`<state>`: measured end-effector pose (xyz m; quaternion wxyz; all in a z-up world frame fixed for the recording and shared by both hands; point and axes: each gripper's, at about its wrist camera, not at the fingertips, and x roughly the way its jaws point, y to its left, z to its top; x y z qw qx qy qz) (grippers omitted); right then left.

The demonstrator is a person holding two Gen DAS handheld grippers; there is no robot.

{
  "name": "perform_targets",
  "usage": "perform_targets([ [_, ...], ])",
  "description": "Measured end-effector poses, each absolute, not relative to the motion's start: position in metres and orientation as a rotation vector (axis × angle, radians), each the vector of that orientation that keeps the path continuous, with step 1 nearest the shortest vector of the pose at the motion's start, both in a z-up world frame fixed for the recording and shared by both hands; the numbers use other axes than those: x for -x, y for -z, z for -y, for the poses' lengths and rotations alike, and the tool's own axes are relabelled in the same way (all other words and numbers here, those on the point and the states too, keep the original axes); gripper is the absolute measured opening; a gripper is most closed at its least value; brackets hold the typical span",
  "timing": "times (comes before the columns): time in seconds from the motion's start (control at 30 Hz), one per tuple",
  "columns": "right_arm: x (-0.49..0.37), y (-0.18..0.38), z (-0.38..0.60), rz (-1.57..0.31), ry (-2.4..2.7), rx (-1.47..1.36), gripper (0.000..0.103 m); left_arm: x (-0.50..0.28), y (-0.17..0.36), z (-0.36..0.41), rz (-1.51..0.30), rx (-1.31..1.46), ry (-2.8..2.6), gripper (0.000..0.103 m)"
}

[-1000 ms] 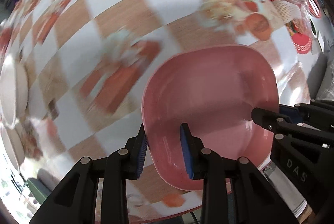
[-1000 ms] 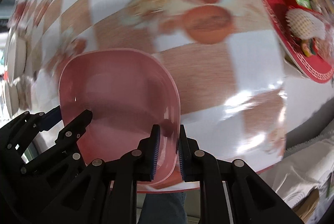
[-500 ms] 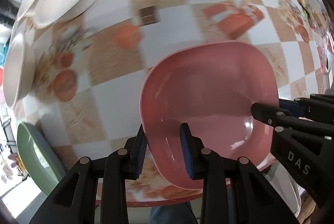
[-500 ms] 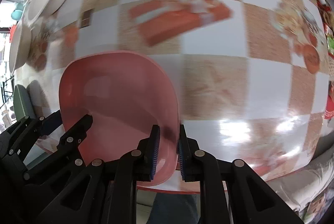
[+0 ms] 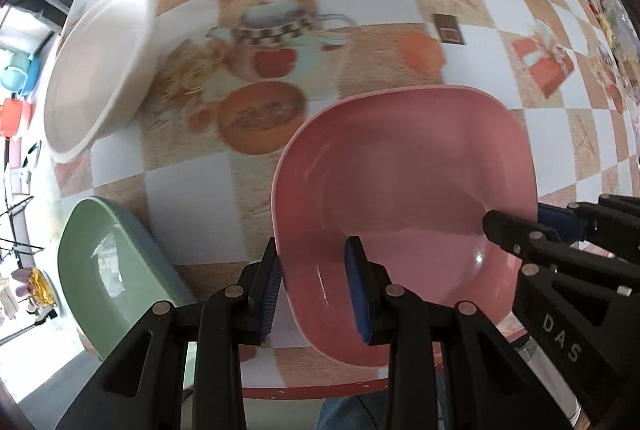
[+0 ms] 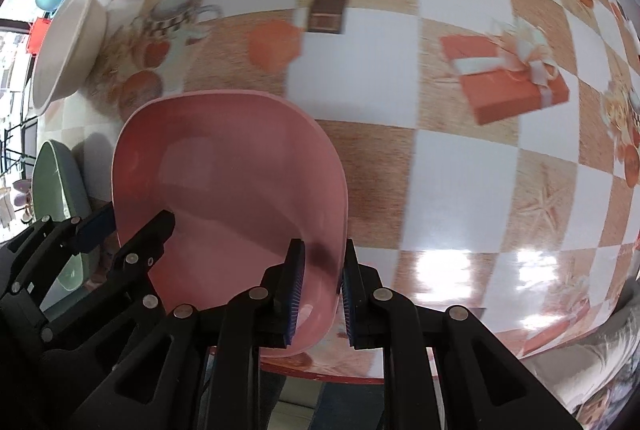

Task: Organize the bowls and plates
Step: 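Carry the pink plate over and lower it onto the green plate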

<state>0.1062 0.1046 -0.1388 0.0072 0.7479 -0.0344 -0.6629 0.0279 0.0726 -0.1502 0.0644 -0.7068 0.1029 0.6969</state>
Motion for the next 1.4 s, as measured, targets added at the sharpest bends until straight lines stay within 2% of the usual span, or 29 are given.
perform_targets([
  [0.27, -0.130, 0.139, -0.104, 0.164, 2.066, -2.355, 0.018, -0.026, 0.150, -0.051, -0.291, 2.113, -2.108, 0.034],
  [0.6, -0.116, 0.144, -0.099, 0.197, 2.081, -2.368, 0.018, -0.033, 0.150, -0.051, -0.297, 2.091, -2.090, 0.033],
  [0.77, -0.121, 0.144, -0.113, 0.240, 2.061, -2.384, 0.018, -0.030, 0.151, -0.040, -0.280, 2.086, -2.084, 0.019],
  [0.83, -0.120, 0.157, -0.134, 0.264, 2.043, -2.388, 0.018, -0.028, 0.152, -0.035, -0.253, 2.097, -2.074, 0.016],
  [1.4, -0.124, 0.115, -0.135, 0.276, 2.071, -2.322, 0.018, -0.037, 0.115, -0.022, -0.249, 2.053, -2.135, 0.016],
])
